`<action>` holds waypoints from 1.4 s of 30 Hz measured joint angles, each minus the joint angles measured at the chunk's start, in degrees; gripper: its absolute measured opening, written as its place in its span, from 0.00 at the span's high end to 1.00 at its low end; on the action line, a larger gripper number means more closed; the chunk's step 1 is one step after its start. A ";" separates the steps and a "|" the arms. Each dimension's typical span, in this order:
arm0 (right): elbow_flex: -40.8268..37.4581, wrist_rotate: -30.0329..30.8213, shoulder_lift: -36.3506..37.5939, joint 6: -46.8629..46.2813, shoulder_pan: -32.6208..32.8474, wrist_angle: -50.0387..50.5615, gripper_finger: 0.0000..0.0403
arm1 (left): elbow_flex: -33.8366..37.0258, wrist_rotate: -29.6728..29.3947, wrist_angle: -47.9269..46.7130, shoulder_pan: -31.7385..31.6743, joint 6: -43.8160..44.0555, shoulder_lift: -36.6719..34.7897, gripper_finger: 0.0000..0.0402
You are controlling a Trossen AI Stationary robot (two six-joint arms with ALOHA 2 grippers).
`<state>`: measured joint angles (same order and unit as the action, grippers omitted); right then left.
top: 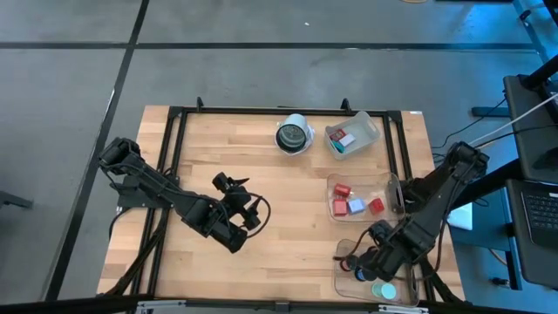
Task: Pick & Place Office items
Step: Put the blue hourglass into the bottom transparent bin
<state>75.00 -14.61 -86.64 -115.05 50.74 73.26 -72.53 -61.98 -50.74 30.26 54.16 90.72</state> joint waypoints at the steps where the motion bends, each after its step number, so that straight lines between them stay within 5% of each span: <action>1: 0.00 0.00 -0.51 0.00 0.00 -0.21 0.50 | 0.00 0.01 -0.08 0.00 0.11 0.00 0.23; 13: 0.00 -3.03 -6.38 3.02 -0.93 -1.20 0.50 | 0.00 0.11 -0.11 0.00 0.95 0.00 0.23; 42: -0.02 -9.69 -13.21 26.80 -4.20 -0.40 0.50 | 0.00 1.70 -0.11 0.11 2.31 0.00 0.23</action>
<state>74.98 -24.30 -99.85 -88.24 46.54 72.86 -72.53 -60.27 -50.85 30.37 56.47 90.72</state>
